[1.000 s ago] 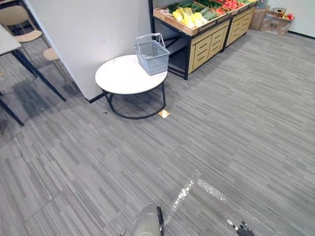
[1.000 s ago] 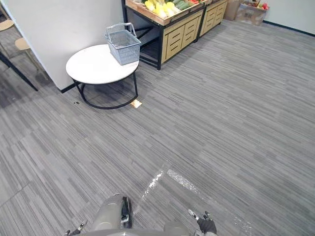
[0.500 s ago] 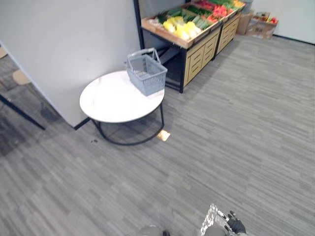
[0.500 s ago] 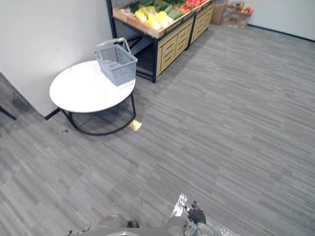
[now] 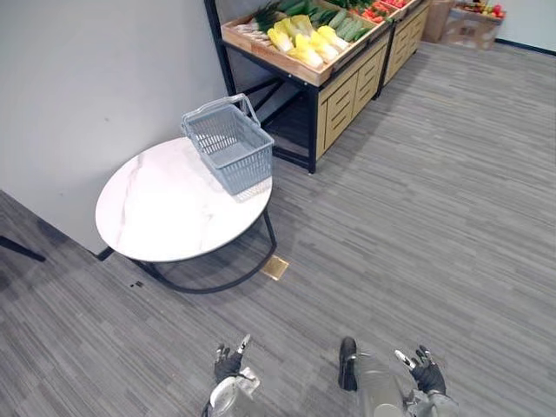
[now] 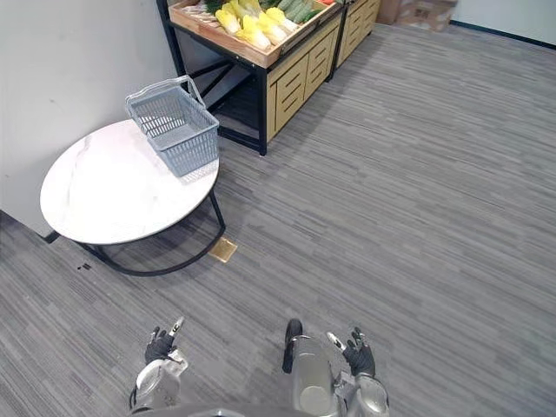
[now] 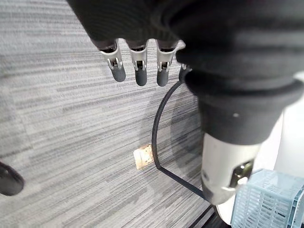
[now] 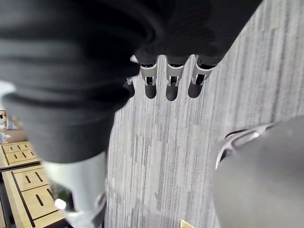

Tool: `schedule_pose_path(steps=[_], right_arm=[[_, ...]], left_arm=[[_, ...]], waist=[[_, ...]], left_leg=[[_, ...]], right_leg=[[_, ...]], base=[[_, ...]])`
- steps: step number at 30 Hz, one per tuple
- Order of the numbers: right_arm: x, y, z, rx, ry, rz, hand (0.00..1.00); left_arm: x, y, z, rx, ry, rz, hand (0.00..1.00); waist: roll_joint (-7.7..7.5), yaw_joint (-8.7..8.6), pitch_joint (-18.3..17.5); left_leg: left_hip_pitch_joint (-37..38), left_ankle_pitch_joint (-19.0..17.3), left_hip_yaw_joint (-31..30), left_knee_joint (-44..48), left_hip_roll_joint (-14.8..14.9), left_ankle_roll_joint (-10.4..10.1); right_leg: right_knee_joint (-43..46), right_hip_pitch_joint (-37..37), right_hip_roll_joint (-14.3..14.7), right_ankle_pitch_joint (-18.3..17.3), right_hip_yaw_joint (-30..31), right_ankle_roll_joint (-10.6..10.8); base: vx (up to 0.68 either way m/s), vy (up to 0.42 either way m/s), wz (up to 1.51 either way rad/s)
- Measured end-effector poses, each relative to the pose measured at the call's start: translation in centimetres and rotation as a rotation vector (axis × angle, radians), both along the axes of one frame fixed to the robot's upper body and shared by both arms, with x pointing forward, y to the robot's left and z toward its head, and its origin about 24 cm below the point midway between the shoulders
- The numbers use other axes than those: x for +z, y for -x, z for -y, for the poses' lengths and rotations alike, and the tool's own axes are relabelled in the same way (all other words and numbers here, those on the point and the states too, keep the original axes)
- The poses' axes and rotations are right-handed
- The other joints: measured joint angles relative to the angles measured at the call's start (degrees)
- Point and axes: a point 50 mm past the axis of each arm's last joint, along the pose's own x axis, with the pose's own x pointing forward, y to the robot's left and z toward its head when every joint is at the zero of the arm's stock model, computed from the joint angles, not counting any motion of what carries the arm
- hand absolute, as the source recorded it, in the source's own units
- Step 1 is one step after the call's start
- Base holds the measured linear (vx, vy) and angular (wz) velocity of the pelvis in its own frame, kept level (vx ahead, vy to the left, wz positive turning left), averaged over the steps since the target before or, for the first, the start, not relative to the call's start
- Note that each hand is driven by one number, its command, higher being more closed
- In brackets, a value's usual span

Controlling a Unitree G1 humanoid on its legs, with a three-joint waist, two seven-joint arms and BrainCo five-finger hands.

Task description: Pick vegetable in the basket

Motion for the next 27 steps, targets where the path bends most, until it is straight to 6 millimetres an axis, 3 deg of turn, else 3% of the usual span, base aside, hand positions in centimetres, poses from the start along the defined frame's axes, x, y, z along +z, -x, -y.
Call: schedule_pose_path(steps=[1, 2, 3, 4, 5, 6, 7, 8, 10, 11, 13, 15, 17, 18, 19, 20, 21, 22, 23, 24, 25, 26, 27], right_arm=[[0.0, -0.3, -0.3, 0.021, -0.006, -0.007, 0.00], [0.0, -0.2, -0.3, 0.026, -0.006, -0.010, 0.00], [-0.1, -0.1, -0.1, 0.027, -0.001, -0.017, 0.00], [-0.2, 0.0, 0.0, 0.032, 0.002, -0.027, 0.00], [-0.2, 0.2, 0.0, 0.034, 0.003, -0.034, 0.00], [-0.5, 0.5, -0.1, 0.034, -0.002, -0.054, 0.00], [-0.8, 0.9, -0.3, 0.036, -0.008, -0.076, 0.00], [-1.0, 1.3, -0.4, 0.041, -0.011, -0.093, 0.00], [-1.0, 1.2, -0.4, 0.042, -0.011, -0.097, 0.00], [-1.0, 1.1, -0.3, 0.042, -0.009, -0.095, 0.00], [-1.1, 1.4, -0.3, 0.040, -0.008, -0.102, 0.00], [-1.1, 1.5, -0.3, 0.041, -0.007, -0.104, 0.00], [-1.1, 1.5, -0.6, 0.064, -0.004, -0.104, 0.00], [-1.1, 1.4, -0.8, 0.081, 0.000, -0.106, 0.00], [-1.2, 1.5, -1.1, 0.088, -0.005, -0.112, 0.00], [-1.6, 2.1, -1.6, 0.092, -0.015, -0.139, 0.00], [-1.7, 2.1, -1.8, 0.100, -0.017, -0.147, 0.00], [-1.7, 2.1, -1.9, 0.102, -0.017, -0.149, 0.00], [-1.8, 2.0, -1.8, 0.101, -0.013, -0.154, 0.00], [-1.8, 2.0, -1.9, 0.097, -0.007, -0.157, 0.00], [-1.8, 2.0, -1.9, 0.088, -0.008, -0.156, 0.00], [-1.8, 2.0, -2.0, 0.079, -0.013, -0.156, 0.00], [-1.8, 2.0, -1.9, 0.084, -0.009, -0.157, 0.00]], left_arm=[[-0.4, 1.1, -0.2, 0.019, 0.001, -0.031, 0.00], [-0.4, 1.2, -0.2, 0.023, 0.001, -0.034, 0.00], [-0.7, 2.2, -0.5, 0.046, -0.005, -0.060, 0.00], [-0.8, 2.7, -0.9, 0.072, -0.012, -0.078, 0.00], [-0.8, 2.9, -1.1, 0.086, -0.021, -0.091, 0.00], [-0.8, 3.2, -1.7, 0.107, -0.044, -0.118, 0.00], [-0.8, 3.3, -2.4, 0.114, -0.063, -0.132, 0.00], [-0.8, 3.6, -2.9, 0.118, -0.076, -0.150, 0.00], [-1.2, 5.0, -2.9, 0.120, -0.074, -0.199, 0.00], [-1.4, 6.0, -2.8, 0.133, -0.062, -0.229, 0.00], [-1.4, 6.3, -2.9, 0.132, -0.071, -0.247, 0.00], [-1.8, 7.7, -2.8, 0.123, -0.066, -0.299, 0.00], [-2.0, 9.6, -2.9, 0.115, -0.074, -0.354, 0.00], [-2.1, 10.7, -2.9, 0.126, -0.073, -0.390, 0.00], [-2.2, 11.5, -3.1, 0.128, -0.076, -0.416, 0.00], [-2.2, 12.1, -3.7, 0.108, -0.105, -0.447, 0.00], [-2.2, 11.8, -4.0, 0.078, -0.121, -0.451, 0.00], [-2.2, 11.6, -4.1, 0.067, -0.125, -0.452, 0.00], [-2.2, 11.2, -4.4, 0.057, -0.133, -0.461, 0.00], [-2.1, 11.0, -4.8, 0.040, -0.148, -0.479, 0.00], [-2.1, 10.8, -4.9, 0.031, -0.158, -0.482, 0.00], [-2.0, 10.3, -5.2, 0.010, -0.174, -0.478, 0.00], [-1.9, 9.8, -5.4, -0.028, -0.191, -0.470, 0.00]], waist=[[0.60, -0.05, -0.05], [0.77, -0.08, -0.07], [1.58, -0.17, -0.51], [2.08, -0.04, -0.50], [2.09, 0.15, -0.22], [1.40, 1.01, 0.45], [0.59, 1.57, 0.89], [-0.29, 2.39, 1.17], [-0.26, 2.99, 1.29], [-0.21, 3.14, 1.34], [-0.26, 4.42, 1.42], [-0.16, 5.40, 1.42], [-0.21, 5.91, 1.39], [-0.60, 6.26, 1.36], [-0.84, 6.47, 0.86], [-2.89, 7.02, 0.00], [-3.44, 7.04, -0.29], [-3.48, 7.02, -0.41], [-4.09, 6.91, -0.35], [-5.26, 6.87, -0.10], [-5.79, 6.86, 0.08], [-6.39, 6.56, 0.03], [-6.14, 5.42, 0.06]], left_leg=[[-2.79, 5.53, -1.73, 9.41, 1.38, -0.55], [-3.79, 7.14, -2.26, 11.98, 1.71, -0.92], [-9.66, 18.23, -4.33, 22.72, 3.20, -6.01], [-16.11, 20.82, -4.87, 34.78, 5.18, -7.89], [-19.56, 18.88, -4.21, 40.71, 6.24, -7.02], [-24.52, 14.39, -2.11, 47.94, 7.10, -5.97], [-27.40, 11.44, -0.80, 49.55, 6.87, -4.63], [-30.04, 8.88, 0.60, 48.80, 6.42, -3.04], [-35.01, 4.99, 4.11, 41.66, 5.26, -1.56], [-37.24, 3.32, 7.12, 33.19, 3.91, -1.09], [-38.62, 3.61, 11.46, 17.42, 1.25, -0.48], [-38.22, 8.02, 12.80, -3.90, -1.22, -0.23], [-38.96, 10.19, 12.58, -10.90, -0.25, -0.25], [-39.50, 14.55, 12.98, -10.53, 0.49, 0.25], [-39.62, 17.12, 13.80, -9.23, -0.07, 1.52], [-39.93, 18.31, 14.68, -6.96, -1.42, 3.12], [-40.56, 17.19, 14.62, -5.04, -2.83, 5.51], [-40.40, 16.22, 14.37, -4.51, -3.65, 6.85], [-38.65, 14.51, 14.07, -4.33, -5.78, 7.61], [-35.01, 12.49, 13.99, -5.78, -8.43, 8.12], [-32.67, 11.64, 13.97, -6.60, -9.73, 8.41], [-29.14, 9.99, 13.39, -8.21, -11.45, 8.37], [-24.76, 8.99, 11.81, -10.48, -13.27, 7.82]], right_leg=[[2.14, 1.89, 1.45, -4.03, -0.33, -0.43], [2.12, 2.50, 1.77, -4.69, -0.44, -0.41], [0.74, 5.27, 3.54, -6.59, -0.70, -0.45], [-1.67, 8.59, 4.84, -7.66, -0.81, -0.48], [-2.89, 10.91, 5.40, -8.08, -0.85, -1.03], [-5.30, 15.88, 5.53, -8.91, -1.23, -1.95], [-7.34, 19.83, 5.30, -9.28, -1.41, -2.11], [-9.37, 22.98, 5.02, -9.48, -1.56, -1.84], [-12.70, 27.92, 4.42, -9.82, -1.52, -0.57], [-13.88, 29.65, 3.53, -10.31, -1.36, 0.34], [-15.06, 31.78, 1.87, -11.40, -0.81, 1.77], [-17.29, 35.02, 0.66, -13.21, -0.22, 3.61], [-18.00, 37.08, 0.63, -15.35, 0.76, 5.38], [-18.30, 38.87, 0.23, -17.15, 1.48, 6.34], [-18.86, 39.94, -0.50, -17.81, 2.02, 5.69], [-19.23, 40.63, -1.80, -17.31, 3.91, 4.86], [-18.08, 40.42, -2.73, -14.62, 6.08, 3.23], [-16.55, 40.18, -3.27, -12.83, 6.73, 3.41], [-10.24, 38.83, -5.20, -10.09, 7.59, 5.68], [1.93, 35.10, -7.78, -6.53, 9.08, 8.12], [9.05, 32.64, -9.21, -2.53, 9.86, 8.69], [19.65, 28.73, -11.21, 3.98, 10.46, 10.06], [31.43, 23.34, -13.18, 3.98, 9.42, 9.21]], base=[[0.61, -0.219, -0.18], [0.56, -0.180, -0.15], [0.53, -0.106, -0.03], [0.63, -0.130, 0.01], [0.53, -0.097, 0.15], [0.41, -0.091, 0.19], [0.47, -0.102, 0.18], [0.53, -0.104, 0.11], [0.42, -0.040, 0.02], [0.34, 0.032, -0.08], [0.44, 0.107, -0.11], [0.52, 0.190, -0.14], [0.51, 0.252, -0.21], [0.53, 0.295, -0.19], [0.57, 0.297, -0.06], [0.57, 0.278, 0.17], [0.69, 0.352, 0.29], [0.70, 0.390, 0.47], [0.70, 0.393, 0.48], [0.57, 0.306, 0.41], [0.43, 0.213, 0.28], [0.40, 0.182, 0.37], [0.49, 0.201, 0.53]])
